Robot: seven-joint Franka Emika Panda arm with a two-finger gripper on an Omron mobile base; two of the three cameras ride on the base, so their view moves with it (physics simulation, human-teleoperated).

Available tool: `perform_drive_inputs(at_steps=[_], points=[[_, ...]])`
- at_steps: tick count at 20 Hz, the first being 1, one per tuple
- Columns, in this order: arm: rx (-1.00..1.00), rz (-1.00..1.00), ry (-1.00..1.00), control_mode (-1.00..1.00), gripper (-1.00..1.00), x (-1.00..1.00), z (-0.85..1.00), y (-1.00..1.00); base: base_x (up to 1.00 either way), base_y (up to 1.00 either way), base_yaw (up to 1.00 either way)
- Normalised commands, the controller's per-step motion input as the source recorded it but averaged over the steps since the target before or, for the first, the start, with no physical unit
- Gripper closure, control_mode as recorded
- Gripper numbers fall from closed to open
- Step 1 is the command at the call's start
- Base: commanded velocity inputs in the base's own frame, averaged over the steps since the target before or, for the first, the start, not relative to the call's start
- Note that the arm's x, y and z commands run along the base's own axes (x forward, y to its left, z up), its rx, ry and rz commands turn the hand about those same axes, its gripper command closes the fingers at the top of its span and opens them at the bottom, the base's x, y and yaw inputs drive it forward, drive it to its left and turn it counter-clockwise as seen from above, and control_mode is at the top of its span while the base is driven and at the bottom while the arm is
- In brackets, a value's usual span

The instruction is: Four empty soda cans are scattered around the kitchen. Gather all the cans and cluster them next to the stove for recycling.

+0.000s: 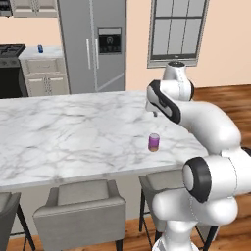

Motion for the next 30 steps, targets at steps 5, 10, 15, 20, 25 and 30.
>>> perform_drive_inputs(at_steps=[5, 10, 15, 20, 25, 30], points=[[0.00, -0.02, 0.00, -1.00, -1.00, 0.29, 0.00, 0.03, 0.00, 0.00, 0.00], [0.03, -0.02, 0.03, -1.00, -1.00, 0.07, -0.16, 0.00, 0.00, 0.00, 0.00], [0.01, 0.00, 0.00, -1.00, -1.00, 0.11, -0.50, 0.00, 0.00, 0.00, 0.00], [0.01, 0.00, 0.00, -1.00, -1.00, 0.20, -0.51, 0.00, 0.00, 0.00, 0.00], [0.00, 0.00, 0.00, -1.00, -1.00, 0.30, -0.28, 0.00, 0.00, 0.00, 0.00], [0.00, 0.00, 0.00, -1.00, -1.00, 0.26, -0.19, 0.00, 0.00, 0.00, 0.00]])
